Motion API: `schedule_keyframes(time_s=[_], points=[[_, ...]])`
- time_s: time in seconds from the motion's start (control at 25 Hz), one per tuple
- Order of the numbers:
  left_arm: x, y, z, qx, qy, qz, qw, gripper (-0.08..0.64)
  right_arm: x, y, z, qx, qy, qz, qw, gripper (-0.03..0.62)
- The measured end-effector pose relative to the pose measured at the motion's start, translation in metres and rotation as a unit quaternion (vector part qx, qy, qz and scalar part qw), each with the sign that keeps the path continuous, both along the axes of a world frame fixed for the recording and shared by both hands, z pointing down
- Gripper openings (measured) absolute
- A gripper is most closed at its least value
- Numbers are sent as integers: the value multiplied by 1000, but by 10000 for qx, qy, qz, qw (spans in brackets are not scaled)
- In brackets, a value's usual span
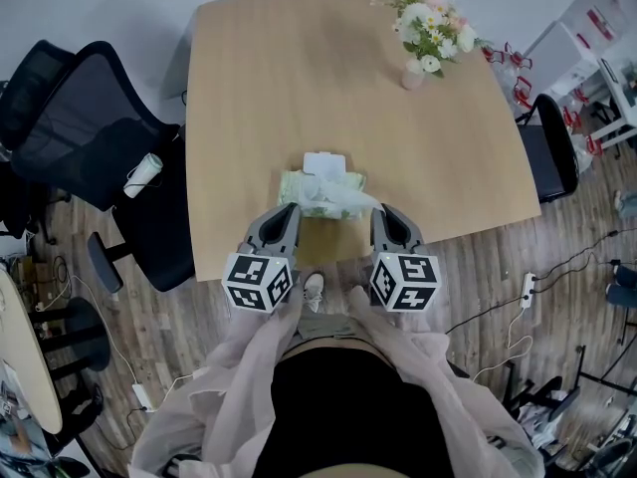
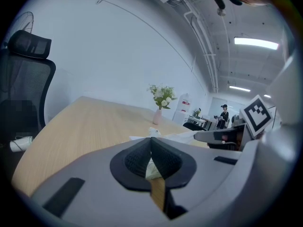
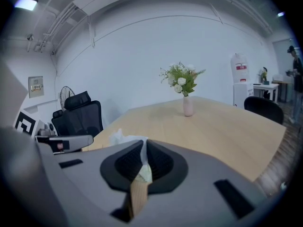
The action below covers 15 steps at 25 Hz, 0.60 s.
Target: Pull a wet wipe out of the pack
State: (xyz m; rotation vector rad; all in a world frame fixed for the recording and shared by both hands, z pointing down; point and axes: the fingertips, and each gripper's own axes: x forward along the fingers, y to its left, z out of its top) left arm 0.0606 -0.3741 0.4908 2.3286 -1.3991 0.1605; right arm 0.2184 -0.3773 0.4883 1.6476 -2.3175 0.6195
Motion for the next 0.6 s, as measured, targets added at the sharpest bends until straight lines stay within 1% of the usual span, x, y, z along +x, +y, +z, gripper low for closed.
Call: schedule_keyframes(time_s=[0.2, 0.6], points=[[0, 1, -1, 26, -28, 13, 10000, 11, 10, -1, -5, 60, -12, 152, 9999, 15], [2, -1, -7, 114, -22, 45, 9999, 11, 21, 1, -14, 160, 9, 305, 9994, 15]])
